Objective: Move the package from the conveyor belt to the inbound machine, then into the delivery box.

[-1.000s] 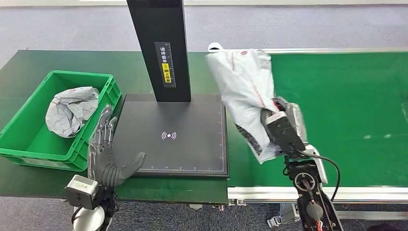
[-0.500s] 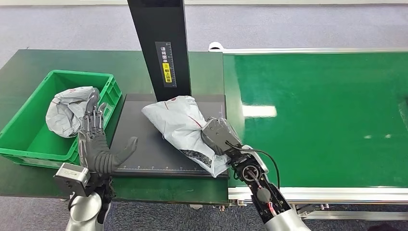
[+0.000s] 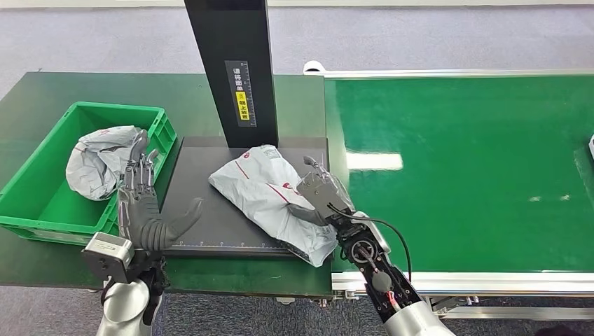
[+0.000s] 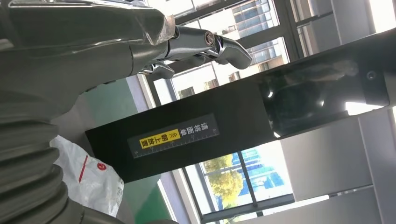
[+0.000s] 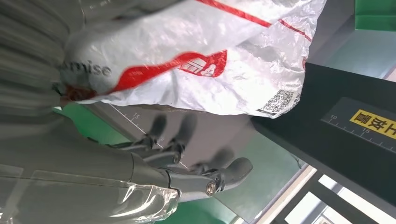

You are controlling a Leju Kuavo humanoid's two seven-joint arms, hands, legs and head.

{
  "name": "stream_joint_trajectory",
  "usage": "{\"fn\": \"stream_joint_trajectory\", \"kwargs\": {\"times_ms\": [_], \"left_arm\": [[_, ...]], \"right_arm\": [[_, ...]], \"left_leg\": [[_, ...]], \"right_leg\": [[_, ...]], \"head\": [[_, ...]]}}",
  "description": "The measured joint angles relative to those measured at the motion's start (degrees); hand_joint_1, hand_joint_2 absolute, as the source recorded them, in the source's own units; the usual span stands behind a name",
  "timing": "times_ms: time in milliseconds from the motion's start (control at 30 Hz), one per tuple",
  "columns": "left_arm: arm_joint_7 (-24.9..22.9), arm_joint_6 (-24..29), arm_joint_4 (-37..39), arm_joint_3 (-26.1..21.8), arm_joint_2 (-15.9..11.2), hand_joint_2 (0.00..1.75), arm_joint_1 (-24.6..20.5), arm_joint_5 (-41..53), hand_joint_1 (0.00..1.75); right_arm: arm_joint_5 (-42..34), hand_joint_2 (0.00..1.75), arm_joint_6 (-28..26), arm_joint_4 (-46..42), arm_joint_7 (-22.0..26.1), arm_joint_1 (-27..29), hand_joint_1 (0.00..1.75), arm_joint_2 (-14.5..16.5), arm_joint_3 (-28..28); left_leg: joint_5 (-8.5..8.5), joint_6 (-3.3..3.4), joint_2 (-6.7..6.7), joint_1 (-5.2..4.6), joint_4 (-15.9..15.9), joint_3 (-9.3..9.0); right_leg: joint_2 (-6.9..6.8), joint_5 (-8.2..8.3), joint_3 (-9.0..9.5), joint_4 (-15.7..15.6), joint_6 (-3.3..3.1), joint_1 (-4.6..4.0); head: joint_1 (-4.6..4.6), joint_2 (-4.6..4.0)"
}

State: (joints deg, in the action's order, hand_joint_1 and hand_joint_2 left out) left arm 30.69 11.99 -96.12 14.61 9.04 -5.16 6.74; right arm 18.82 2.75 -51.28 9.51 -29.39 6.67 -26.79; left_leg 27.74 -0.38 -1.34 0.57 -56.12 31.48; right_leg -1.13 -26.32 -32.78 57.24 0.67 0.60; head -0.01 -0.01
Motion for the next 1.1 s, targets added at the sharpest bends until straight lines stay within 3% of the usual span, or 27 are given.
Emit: {"fn": "stream_joint_trajectory", "kwargs": {"times_ms": [133, 300, 533, 700, 1100], "left_arm": [[-0.58, -1.76, 0.41, 0.73, 0.00, 1.75, -0.06, 0.79, 0.00], [-2.95, -6.19, 4.48, 3.05, 0.16, 1.75, -1.88, 3.79, 0.00], [-3.99, -11.80, 22.56, 7.28, 2.02, 1.75, -9.42, 11.18, 0.00], [-3.37, -11.99, 31.77, 8.17, 3.44, 1.75, -13.23, 12.08, 0.00], [-4.24, -9.10, 42.26, 9.47, 5.03, 1.75, -17.97, 17.93, 0.00]], "right_arm": [[-2.94, 1.75, 0.82, -4.30, 5.01, 2.45, 0.00, -0.40, 0.58], [-8.61, 1.75, 0.96, -16.86, 11.67, 7.88, 0.00, -1.56, 2.86], [-13.59, 1.75, -0.29, -36.16, 19.97, 15.56, 0.00, -2.72, 10.54], [-14.31, 1.75, 0.84, -43.28, 20.62, 18.21, 0.00, -3.33, 14.51], [-17.31, 1.75, 2.70, -47.42, 21.26, 20.10, 0.00, -3.56, 18.81]], "left_leg": [[0.00, 0.00, 0.01, 0.00, -0.01, 0.01], [0.02, 0.01, 0.03, -0.01, -0.02, 0.05], [0.02, 0.02, -0.01, -0.05, -0.04, 0.05], [0.03, 0.02, -0.08, -0.04, -0.04, 0.05], [0.02, 0.03, -0.01, -0.04, -0.03, 0.05]], "right_leg": [[0.00, 0.00, -0.03, -0.01, 0.00, 0.00], [-0.03, 0.00, -0.08, -0.04, 0.00, 0.01], [0.00, 0.03, -0.05, -0.04, 0.03, 0.07], [0.05, 0.05, -0.07, -0.04, 0.02, 0.06], [0.02, 0.05, -0.05, -0.04, 0.02, 0.06]], "head": [[-0.01, 0.01], [0.00, 0.01], [0.00, 0.01], [0.00, 0.01], [-0.01, 0.01]]}}
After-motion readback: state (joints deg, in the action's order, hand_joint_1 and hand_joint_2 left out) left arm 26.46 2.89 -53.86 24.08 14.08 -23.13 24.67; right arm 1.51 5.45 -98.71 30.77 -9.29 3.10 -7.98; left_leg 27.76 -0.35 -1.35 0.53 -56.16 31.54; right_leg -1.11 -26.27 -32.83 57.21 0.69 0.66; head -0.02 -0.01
